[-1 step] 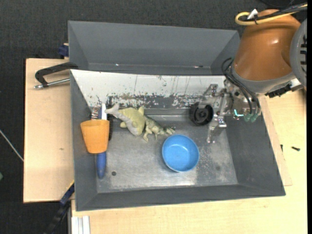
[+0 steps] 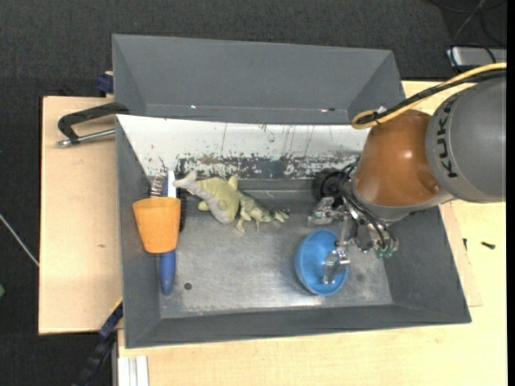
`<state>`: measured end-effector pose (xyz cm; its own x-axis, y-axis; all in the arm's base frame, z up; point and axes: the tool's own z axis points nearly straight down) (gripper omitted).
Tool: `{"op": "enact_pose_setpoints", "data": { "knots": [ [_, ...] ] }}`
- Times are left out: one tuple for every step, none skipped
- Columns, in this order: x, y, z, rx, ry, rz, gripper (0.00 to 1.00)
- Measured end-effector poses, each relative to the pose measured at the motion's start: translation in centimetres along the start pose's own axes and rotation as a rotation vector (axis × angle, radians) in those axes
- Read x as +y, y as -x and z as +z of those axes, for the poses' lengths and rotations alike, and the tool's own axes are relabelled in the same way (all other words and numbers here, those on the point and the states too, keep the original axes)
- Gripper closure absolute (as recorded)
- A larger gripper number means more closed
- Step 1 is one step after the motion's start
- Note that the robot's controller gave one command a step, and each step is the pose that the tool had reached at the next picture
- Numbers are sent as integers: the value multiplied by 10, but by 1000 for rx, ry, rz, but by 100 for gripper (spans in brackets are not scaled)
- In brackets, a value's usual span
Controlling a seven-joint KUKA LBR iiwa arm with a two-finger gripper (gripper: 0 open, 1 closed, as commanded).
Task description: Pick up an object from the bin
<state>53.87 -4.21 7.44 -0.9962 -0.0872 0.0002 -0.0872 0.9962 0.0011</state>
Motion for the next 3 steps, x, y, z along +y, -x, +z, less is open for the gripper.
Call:
{"op": "enact_pose_setpoints", "data": {
  "knots": [
    [1, 2, -5, -4, 2, 0, 100],
    [32, 9, -115, -15, -1, -4, 100],
    [41, 6, -198, -16, -2, -28, 100]
  ]
}}
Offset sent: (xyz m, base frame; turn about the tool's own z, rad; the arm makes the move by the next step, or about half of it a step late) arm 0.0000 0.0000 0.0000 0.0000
